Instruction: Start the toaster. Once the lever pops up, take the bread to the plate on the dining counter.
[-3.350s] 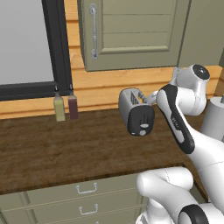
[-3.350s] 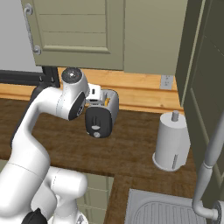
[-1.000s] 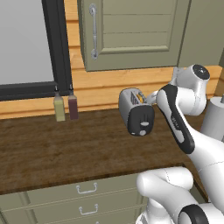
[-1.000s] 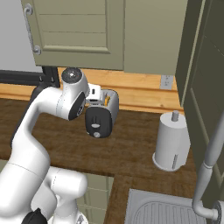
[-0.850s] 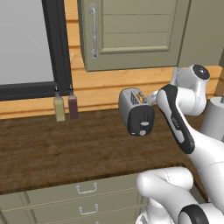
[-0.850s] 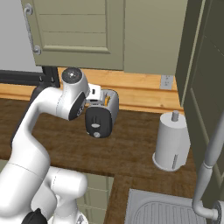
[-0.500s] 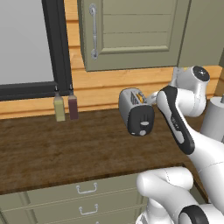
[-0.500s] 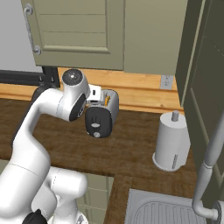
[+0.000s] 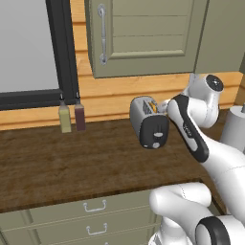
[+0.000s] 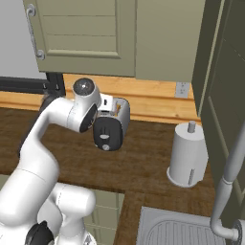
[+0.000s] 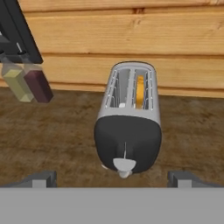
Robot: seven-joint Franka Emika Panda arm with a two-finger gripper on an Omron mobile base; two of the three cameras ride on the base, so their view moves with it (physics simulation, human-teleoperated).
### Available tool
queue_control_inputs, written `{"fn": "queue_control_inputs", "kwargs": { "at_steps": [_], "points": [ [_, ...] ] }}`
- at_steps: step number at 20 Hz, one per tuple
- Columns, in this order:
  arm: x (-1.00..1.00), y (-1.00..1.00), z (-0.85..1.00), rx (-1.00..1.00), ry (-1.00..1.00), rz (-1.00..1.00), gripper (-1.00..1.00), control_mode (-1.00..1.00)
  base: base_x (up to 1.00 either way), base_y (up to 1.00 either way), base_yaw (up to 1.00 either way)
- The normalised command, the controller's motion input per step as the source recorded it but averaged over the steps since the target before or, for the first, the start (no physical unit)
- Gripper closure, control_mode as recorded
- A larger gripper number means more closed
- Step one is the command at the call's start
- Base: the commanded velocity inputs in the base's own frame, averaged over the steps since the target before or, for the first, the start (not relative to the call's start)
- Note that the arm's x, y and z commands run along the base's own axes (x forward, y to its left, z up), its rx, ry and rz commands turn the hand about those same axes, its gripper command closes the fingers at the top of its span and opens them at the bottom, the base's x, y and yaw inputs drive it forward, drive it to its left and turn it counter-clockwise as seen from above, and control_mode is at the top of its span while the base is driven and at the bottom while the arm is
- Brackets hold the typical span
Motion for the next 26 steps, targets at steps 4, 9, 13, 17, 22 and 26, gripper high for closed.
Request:
{"fn": "queue_control_inputs", "kwargs": {
  "at_steps": [4, 9, 13, 17, 22, 26],
  "points": [
    [0.24, -0.16, -0.01, 0.02, 0.00, -0.02, -1.00, -1.00, 0.00, 0.00, 0.00],
    [0.23, -0.18, -0.09, 0.00, 0.00, -0.03, -1.00, -1.00, 0.00, 0.00, 0.00],
    [0.18, -0.01, -0.17, 0.03, 0.01, -0.02, -1.00, -1.00, 0.00, 0.00, 0.00],
    [0.06, 0.00, -0.18, 0.06, 0.00, -0.01, -1.00, -1.00, 0.00, 0.00, 0.00],
    [0.23, -0.02, -0.12, 0.06, 0.01, 0.00, -1.00, -1.00, 0.00, 0.00, 0.00],
    [0.51, 0.00, -0.11, 0.00, 0.04, 0.00, -1.00, -1.00, 0.00, 0.00, 0.00]
  ]
}}
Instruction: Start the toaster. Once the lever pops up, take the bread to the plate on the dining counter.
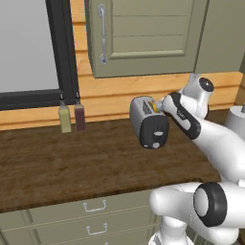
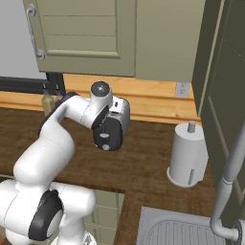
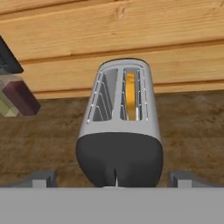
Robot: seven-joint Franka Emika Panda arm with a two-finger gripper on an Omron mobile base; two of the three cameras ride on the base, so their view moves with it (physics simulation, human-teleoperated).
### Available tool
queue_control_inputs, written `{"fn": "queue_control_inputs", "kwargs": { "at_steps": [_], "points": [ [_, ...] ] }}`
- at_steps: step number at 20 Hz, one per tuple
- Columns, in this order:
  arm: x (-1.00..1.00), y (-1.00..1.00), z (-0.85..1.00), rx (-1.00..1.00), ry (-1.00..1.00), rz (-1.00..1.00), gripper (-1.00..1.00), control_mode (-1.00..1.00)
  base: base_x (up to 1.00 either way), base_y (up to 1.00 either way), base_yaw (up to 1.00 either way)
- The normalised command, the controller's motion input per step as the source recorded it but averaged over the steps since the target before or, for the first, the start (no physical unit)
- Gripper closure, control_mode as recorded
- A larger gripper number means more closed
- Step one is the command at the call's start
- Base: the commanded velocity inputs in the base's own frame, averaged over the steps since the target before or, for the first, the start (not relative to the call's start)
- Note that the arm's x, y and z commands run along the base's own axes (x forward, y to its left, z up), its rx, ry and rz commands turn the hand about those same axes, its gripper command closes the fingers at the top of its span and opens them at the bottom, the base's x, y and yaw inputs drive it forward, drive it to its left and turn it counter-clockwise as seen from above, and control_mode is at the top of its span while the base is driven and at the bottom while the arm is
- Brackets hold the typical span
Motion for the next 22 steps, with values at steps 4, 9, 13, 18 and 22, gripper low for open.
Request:
{"fn": "queue_control_inputs", "kwargs": {
  "at_steps": [4, 9, 13, 18, 22],
  "points": [
    [0.45, 0.00, -0.12, 0.00, 0.05, 0.00, -1.00, -1.00, 0.00, 0.00, 0.00],
    [0.34, -0.01, -0.13, 0.02, 0.07, 0.00, -1.00, -1.00, 0.00, 0.00, 0.00],
    [0.10, 0.02, -0.32, 0.01, 0.03, 0.00, -1.00, -1.00, 0.00, 0.00, 0.00],
    [0.10, 0.01, -0.26, 0.00, 0.00, 0.00, -1.00, -1.00, 0.00, 0.00, 0.00],
    [0.23, 0.00, -0.03, 0.00, 0.00, 0.00, -1.00, -1.00, 0.00, 0.00, 0.00]
  ]
}}
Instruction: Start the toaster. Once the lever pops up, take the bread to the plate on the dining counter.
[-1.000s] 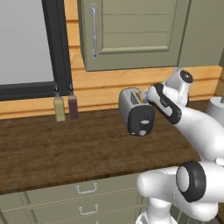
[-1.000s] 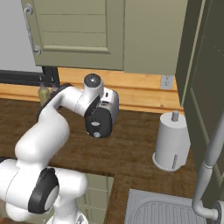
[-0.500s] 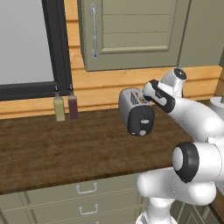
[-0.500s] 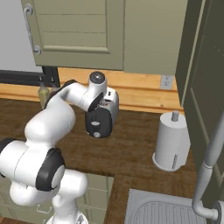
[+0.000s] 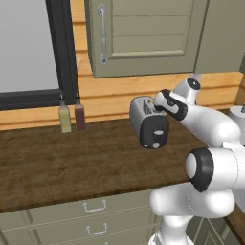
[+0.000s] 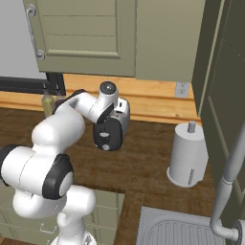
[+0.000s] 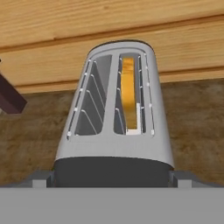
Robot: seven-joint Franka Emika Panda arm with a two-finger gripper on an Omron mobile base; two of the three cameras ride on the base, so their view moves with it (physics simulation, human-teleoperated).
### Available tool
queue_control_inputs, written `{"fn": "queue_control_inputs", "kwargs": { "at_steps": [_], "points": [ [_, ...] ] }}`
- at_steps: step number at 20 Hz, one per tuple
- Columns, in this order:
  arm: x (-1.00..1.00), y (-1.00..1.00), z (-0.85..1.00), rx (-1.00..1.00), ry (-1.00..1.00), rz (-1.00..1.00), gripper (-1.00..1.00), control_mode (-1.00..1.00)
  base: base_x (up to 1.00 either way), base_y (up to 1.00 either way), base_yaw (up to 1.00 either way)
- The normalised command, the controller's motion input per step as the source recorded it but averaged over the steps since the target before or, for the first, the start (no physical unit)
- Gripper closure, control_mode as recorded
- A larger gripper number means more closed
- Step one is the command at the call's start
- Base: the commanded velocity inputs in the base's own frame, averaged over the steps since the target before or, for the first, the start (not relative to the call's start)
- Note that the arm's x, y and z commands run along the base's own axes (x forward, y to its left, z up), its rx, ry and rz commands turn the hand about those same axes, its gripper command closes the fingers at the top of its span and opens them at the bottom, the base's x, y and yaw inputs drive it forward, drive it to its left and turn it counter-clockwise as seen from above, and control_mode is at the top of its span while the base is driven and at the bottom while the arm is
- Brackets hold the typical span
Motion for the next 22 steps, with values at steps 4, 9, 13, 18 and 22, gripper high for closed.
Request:
{"fn": "queue_control_inputs", "kwargs": {
  "at_steps": [4, 9, 13, 18, 22],
  "points": [
    [0.36, 0.00, 0.00, 0.00, 0.00, 0.00, -1.00, -1.00, 0.00, 0.00, 0.00],
    [0.27, 0.00, -0.08, 0.00, 0.00, 0.00, -1.00, -1.00, 0.00, 0.00, 0.00],
    [0.17, 0.00, -0.08, 0.00, 0.00, 0.00, -1.00, -1.00, 0.00, 0.00, 0.00],
    [0.18, 0.00, -0.10, 0.00, 0.00, 0.00, -1.00, -1.00, 0.00, 0.00, 0.00],
    [0.16, 0.00, -0.11, 0.00, 0.00, 0.00, -1.00, -1.00, 0.00, 0.00, 0.00]
  ]
}}
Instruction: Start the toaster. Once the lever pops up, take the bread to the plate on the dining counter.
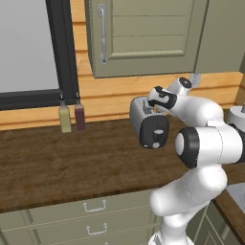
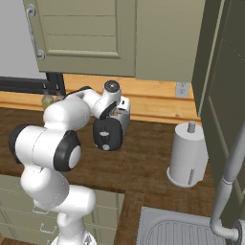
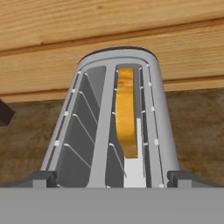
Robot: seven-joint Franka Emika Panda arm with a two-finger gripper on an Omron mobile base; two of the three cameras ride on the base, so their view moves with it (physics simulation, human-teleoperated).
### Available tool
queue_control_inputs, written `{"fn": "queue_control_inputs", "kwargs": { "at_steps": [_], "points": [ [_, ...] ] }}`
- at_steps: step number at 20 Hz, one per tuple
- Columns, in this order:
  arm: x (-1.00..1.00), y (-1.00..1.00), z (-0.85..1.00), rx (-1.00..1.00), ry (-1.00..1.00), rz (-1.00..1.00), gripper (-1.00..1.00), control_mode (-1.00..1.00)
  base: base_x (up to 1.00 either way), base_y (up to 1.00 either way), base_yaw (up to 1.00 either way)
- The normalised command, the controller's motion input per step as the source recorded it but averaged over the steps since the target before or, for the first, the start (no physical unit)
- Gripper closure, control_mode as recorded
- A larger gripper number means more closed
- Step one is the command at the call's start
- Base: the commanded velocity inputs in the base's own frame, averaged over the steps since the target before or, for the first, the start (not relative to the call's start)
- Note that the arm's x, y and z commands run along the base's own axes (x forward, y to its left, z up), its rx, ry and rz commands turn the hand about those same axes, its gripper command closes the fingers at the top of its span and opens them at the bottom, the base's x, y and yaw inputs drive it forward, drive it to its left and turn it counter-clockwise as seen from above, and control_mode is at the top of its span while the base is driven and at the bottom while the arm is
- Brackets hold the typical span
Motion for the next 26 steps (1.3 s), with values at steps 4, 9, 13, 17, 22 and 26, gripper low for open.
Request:
{"fn": "queue_control_inputs", "kwargs": {
  "at_steps": [4, 9, 13, 17, 22, 26],
  "points": [
    [0.23, 0.00, -0.04, 0.00, 0.00, 0.00, -1.00, -1.00, 0.00, 0.00, 0.00],
    [0.27, 0.00, -0.03, 0.00, 0.00, 0.00, -1.00, -1.00, 0.00, 0.00, 0.00],
    [0.28, 0.00, -0.14, 0.00, 0.00, 0.00, -1.00, -1.00, 0.00, 0.00, 0.00],
    [0.16, -0.07, -0.20, 0.00, 0.00, 0.00, -1.00, -1.00, 0.00, 0.00, 0.00],
    [0.00, -0.05, -0.23, 0.00, 0.00, 0.00, -1.00, -1.00, 0.00, 0.00, 0.00],
    [0.00, -0.01, -0.23, 0.00, 0.00, 0.01, -1.00, -1.00, 0.00, 0.00, 0.00]
  ]
}}
